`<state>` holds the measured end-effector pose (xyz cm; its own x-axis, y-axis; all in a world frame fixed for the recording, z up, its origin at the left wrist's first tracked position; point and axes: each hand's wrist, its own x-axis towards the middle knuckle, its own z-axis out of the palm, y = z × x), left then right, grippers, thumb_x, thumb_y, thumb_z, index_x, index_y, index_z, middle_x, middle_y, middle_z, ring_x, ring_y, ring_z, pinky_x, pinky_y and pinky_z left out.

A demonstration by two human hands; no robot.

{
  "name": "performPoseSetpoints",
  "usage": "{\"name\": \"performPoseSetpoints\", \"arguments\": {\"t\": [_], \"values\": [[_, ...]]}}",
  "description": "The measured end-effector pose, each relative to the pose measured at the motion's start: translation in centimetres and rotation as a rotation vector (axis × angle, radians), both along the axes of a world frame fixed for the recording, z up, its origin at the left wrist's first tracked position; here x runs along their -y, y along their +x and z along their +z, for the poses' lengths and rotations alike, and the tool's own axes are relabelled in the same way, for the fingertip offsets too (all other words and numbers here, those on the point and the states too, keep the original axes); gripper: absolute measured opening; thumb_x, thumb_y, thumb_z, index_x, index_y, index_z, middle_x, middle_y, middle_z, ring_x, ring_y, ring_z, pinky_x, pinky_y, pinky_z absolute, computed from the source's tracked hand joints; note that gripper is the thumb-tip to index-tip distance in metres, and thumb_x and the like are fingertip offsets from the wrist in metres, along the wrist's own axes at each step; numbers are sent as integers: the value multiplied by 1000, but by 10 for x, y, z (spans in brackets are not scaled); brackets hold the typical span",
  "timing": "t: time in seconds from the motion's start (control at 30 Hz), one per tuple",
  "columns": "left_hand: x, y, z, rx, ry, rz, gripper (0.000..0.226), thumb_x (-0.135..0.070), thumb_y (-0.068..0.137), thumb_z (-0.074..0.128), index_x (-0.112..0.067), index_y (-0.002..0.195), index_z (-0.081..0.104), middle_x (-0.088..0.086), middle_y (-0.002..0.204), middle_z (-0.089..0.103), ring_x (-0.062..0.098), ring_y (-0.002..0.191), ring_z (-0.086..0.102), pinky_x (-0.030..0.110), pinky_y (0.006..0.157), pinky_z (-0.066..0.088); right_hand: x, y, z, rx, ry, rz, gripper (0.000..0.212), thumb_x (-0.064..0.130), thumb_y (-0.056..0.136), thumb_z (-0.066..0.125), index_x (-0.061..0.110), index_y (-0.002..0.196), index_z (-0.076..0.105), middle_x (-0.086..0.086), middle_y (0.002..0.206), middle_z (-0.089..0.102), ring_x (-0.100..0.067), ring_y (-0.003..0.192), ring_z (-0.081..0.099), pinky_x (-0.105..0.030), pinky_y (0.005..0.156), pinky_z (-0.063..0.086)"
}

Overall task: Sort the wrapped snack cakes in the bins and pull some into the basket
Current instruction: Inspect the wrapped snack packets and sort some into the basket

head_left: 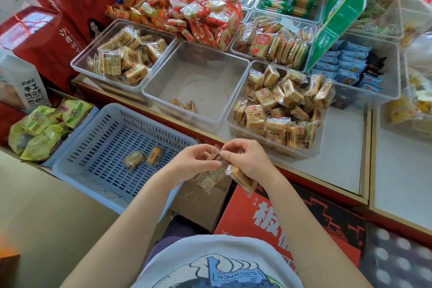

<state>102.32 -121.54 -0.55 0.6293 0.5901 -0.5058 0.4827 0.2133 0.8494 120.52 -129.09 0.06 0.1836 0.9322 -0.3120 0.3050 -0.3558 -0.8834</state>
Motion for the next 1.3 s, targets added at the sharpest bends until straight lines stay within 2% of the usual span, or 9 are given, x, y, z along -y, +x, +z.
{"name": "performPoseSetpoints", "arguments": {"t": [0.1,0.27,0.43,0.57,0.7,0.87,1.0,1.13,1.3], "values": [[5,5,-4,51,55,113,28,-36,81,85,-27,106,74,15,101,74,21,88,70,51,97,54,1,6,2,2,-27,-7,5,25,92,74,20,92,77,7,83,71,2,72,61,-14,67,47],[7,6,-6,175,-49,307,33,-33,80,86,-21,107,70,18,105,73,29,96,70,47,90,56,1,15,5,9,-76,-47,6,25,94,72,19,94,75,8,86,68,-3,79,61,-19,69,46],[8,13,0,167,-147,265,35,-27,88,75,-17,120,64,11,107,77,25,96,73,34,74,58,4,11,3,22,15,-160,6,17,94,68,16,90,72,5,85,67,-5,78,59,-15,69,47],[8,15,6,122,-182,141,39,-25,91,75,-27,127,60,9,113,76,18,93,68,23,65,47,4,16,1,13,56,-220,5,14,92,69,16,89,72,5,80,66,-10,78,60,-28,76,51],[12,20,2,119,-151,217,38,-23,93,74,-29,127,58,2,106,78,18,93,73,24,69,50,4,15,0,-36,40,-304,9,23,96,65,17,93,71,0,84,68,-12,78,60,-29,73,51],[19,26,-7,21,-119,373,32,-22,95,72,-23,124,58,6,105,74,1,64,65,17,50,44,1,15,-7,-150,-102,-405,32,41,106,47,13,106,63,-4,92,63,-18,84,58,-37,78,49],[27,36,-8,20,-223,367,27,-38,102,61,-25,124,54,8,118,73,19,99,73,25,65,53,0,7,-13,-180,-205,-364,40,51,105,43,13,112,55,-5,96,59,-18,88,55,-37,81,48],[32,40,-5,31,-189,275,53,-62,87,62,-30,128,48,4,121,70,18,108,68,32,81,54,-1,1,-14,-169,-217,-368,52,60,101,46,9,110,53,-5,93,56,-21,87,55,-39,81,49],[31,38,-11,86,-110,351,50,-37,86,79,-28,126,51,2,118,71,17,106,70,32,81,58,-1,-3,-11,-215,-199,-368,50,61,100,46,12,111,52,-13,111,65,-28,104,64,-49,92,56]]}}
